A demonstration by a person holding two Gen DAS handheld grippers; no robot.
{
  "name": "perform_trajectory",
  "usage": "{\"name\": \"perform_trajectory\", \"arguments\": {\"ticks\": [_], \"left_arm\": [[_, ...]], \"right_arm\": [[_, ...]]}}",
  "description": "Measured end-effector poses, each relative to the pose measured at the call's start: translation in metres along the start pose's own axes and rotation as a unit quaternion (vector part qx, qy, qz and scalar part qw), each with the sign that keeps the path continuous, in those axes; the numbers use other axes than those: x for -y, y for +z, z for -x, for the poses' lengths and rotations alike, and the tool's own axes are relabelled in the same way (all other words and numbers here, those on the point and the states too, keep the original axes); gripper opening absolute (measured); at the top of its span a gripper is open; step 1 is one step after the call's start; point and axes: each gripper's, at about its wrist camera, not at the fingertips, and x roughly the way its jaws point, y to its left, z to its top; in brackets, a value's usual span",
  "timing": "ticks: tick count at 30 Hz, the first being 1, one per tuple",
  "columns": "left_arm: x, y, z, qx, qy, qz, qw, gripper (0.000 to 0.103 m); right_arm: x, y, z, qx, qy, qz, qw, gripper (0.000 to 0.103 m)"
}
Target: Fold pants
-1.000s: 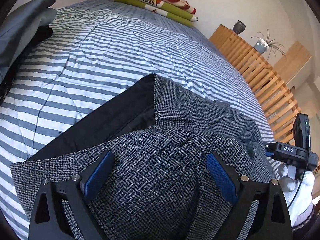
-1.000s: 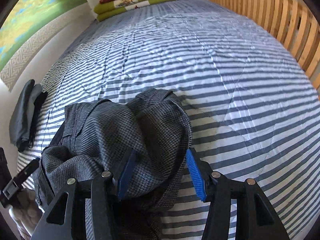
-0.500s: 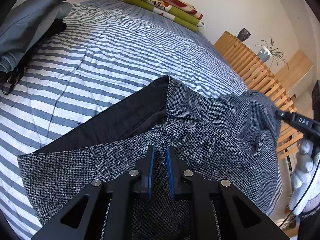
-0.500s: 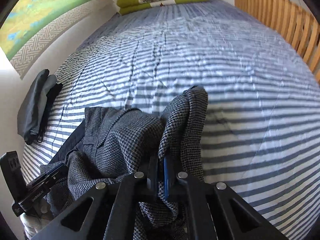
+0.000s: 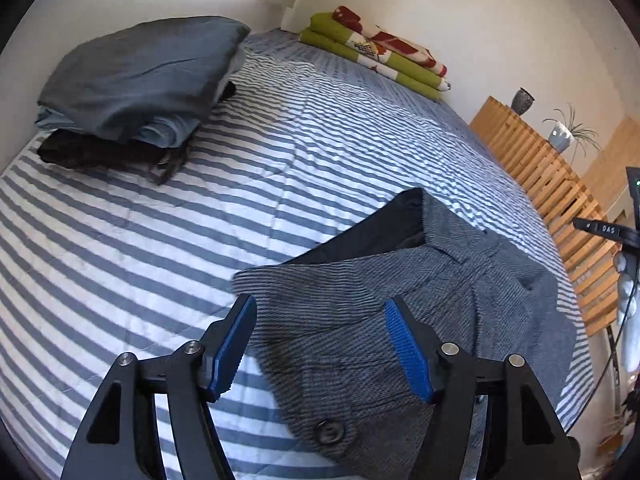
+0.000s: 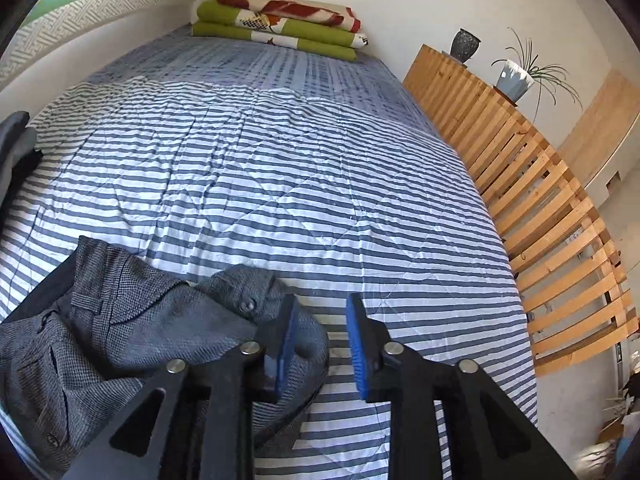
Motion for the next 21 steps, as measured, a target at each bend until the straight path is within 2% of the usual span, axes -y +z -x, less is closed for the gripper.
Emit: {"name": "perform_trajectory", "arguments": {"ticks": [1, 3, 6, 9, 10, 12, 13, 14, 17, 19, 20, 21], "left_arm": [[-0.008, -0.003, 0.001, -0.005, 0.004, 0.008, 0.9999, 0.077], [-0.019, -0.009, -0.003, -0.026, -0.005, 0.027, 0.9993, 0.078], [-0.025, -0.008, -0.015, -0.049, -0.015, 0.04, 0.9979, 0.078], [-0.011, -0.004, -0.028, -0.052, -0.033, 0.027, 0.9978, 0.078], [-0.003, -0.002, -0.03, -0.051, -0.036, 0.014, 0.998, 0.077], [0.009, -0.002, -0.032, -0.041, -0.03, -0.014, 0.9986, 0.059], [0.015, -0.002, -0.035, -0.043, -0.021, -0.027, 0.9985, 0.039], [0.016, -0.003, -0.036, -0.044, -0.015, -0.035, 0.9983, 0.026], [0.01, -0.006, -0.035, -0.044, -0.023, -0.032, 0.9983, 0.018], [0.003, -0.006, -0.029, -0.037, -0.026, -0.022, 0.9987, 0.016], [0.0, -0.005, -0.027, -0.035, -0.03, -0.016, 0.9988, 0.016], [-0.005, -0.005, -0.025, -0.033, -0.035, -0.008, 0.9988, 0.016]], "right_arm": [[-0.002, 0.003, 0.003, 0.009, 0.015, -0.001, 1.0, 0.035], [-0.022, 0.008, 0.008, 0.016, 0.071, 0.025, 0.997, 0.037], [-0.078, 0.015, 0.0, 0.004, 0.12, 0.084, 0.989, 0.045], [-0.139, 0.024, -0.029, -0.035, 0.171, 0.124, 0.977, 0.053], [-0.156, 0.026, -0.04, -0.045, 0.177, 0.132, 0.974, 0.053], [-0.188, 0.028, -0.063, -0.065, 0.178, 0.151, 0.97, 0.053], [-0.201, 0.027, -0.072, -0.072, 0.174, 0.164, 0.968, 0.053], [-0.212, 0.026, -0.081, -0.074, 0.164, 0.175, 0.968, 0.053], [-0.231, 0.02, -0.101, -0.084, 0.145, 0.193, 0.967, 0.053], [-0.232, 0.017, -0.104, -0.09, 0.152, 0.187, 0.966, 0.041], [-0.233, 0.015, -0.105, -0.095, 0.157, 0.187, 0.965, 0.015], [-0.234, 0.014, -0.104, -0.097, 0.156, 0.185, 0.965, 0.008]]}}
